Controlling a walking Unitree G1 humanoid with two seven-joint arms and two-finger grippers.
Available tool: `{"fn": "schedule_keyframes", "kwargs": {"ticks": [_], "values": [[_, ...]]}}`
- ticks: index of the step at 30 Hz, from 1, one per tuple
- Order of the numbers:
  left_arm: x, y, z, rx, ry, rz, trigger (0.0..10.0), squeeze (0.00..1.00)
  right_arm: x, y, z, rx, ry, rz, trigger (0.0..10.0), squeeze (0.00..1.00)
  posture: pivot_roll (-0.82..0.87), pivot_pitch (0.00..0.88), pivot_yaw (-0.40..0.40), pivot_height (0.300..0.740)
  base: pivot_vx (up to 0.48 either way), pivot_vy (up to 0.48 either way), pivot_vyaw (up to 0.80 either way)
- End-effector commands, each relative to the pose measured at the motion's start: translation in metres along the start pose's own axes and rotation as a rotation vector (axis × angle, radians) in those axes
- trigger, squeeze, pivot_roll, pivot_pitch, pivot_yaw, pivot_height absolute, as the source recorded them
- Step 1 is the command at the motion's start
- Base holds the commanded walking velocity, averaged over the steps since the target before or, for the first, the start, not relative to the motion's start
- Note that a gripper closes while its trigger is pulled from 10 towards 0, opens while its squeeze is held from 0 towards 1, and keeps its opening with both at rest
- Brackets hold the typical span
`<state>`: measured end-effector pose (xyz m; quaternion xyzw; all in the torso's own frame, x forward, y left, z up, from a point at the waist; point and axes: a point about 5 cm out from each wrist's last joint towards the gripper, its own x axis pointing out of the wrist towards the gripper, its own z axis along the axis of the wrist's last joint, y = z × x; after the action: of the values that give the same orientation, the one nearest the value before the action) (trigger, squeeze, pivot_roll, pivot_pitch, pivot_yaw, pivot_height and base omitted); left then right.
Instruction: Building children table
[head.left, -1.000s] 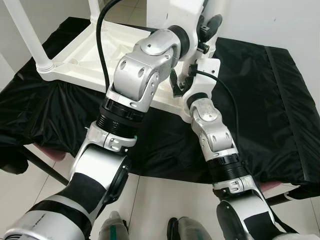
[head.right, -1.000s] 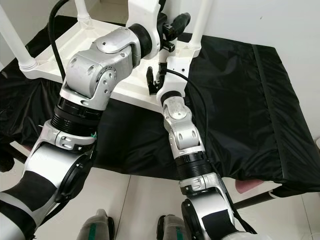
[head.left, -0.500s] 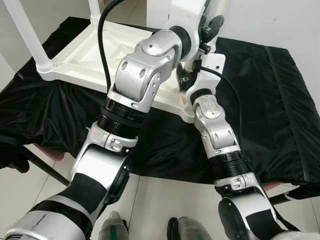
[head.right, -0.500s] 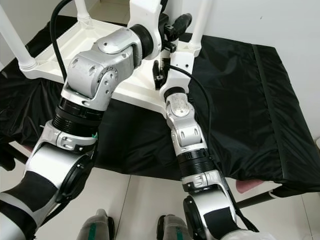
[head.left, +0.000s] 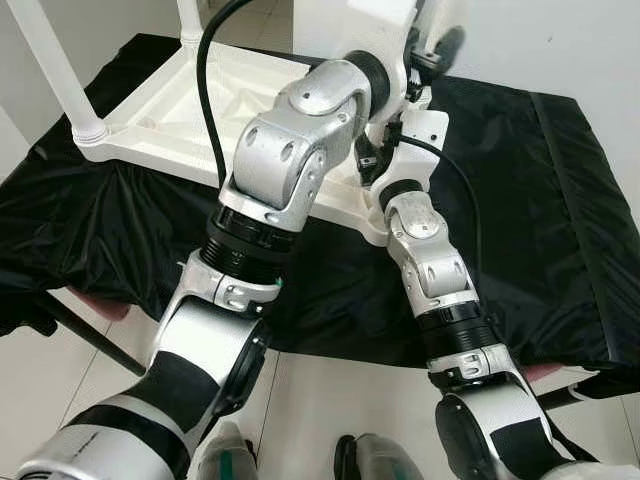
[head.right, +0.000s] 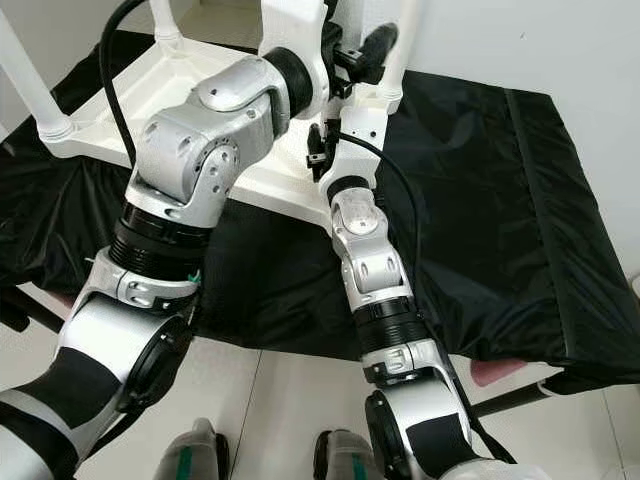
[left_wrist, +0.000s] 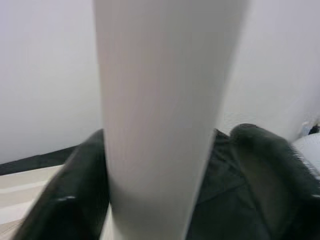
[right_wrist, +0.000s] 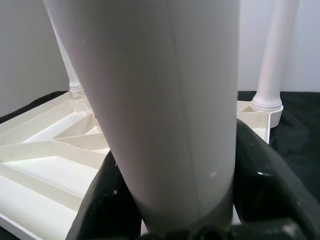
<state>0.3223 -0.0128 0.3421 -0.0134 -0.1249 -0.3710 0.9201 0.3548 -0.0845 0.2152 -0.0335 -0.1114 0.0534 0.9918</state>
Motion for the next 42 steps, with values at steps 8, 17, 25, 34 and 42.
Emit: {"fn": "schedule_keyframes", "kwargs": {"ticks": [8, 17, 25, 34, 42], "values": [[-0.003, 0.000, 0.008, 0.012, -0.048, -0.009, 10.0, 0.00, 0.003, -0.007, -0.003, 0.056, 0.025, -0.040, 10.0, 0.00, -0.01, 0.000, -0.025, 0.740, 0.000, 0.000, 0.00], [-0.020, 0.019, -0.004, -0.050, -0.039, 0.076, 10.0, 0.00, 0.005, -0.044, -0.012, 0.085, 0.092, -0.205, 10.0, 0.00, -0.01, 0.011, -0.024, 0.740, 0.000, 0.000, 0.00], [-0.032, 0.022, -0.018, -0.067, -0.019, 0.082, 10.0, 0.00, 0.004, -0.051, -0.011, 0.063, 0.078, -0.184, 10.0, 0.00, -0.02, 0.032, -0.025, 0.740, 0.000, 0.000, 0.00], [-0.058, 0.037, -0.076, -0.050, -0.007, 0.288, 10.0, 0.00, -0.002, -0.054, -0.002, 0.092, -0.012, -0.079, 10.0, 0.00, -0.03, 0.052, -0.023, 0.740, 0.000, 0.000, 0.00], [-0.072, 0.037, -0.101, -0.063, 0.050, 0.312, 10.0, 0.00, -0.005, -0.057, -0.002, 0.085, -0.022, -0.051, 10.0, 0.00, -0.03, 0.057, -0.027, 0.740, 0.000, 0.000, 0.00]]}}
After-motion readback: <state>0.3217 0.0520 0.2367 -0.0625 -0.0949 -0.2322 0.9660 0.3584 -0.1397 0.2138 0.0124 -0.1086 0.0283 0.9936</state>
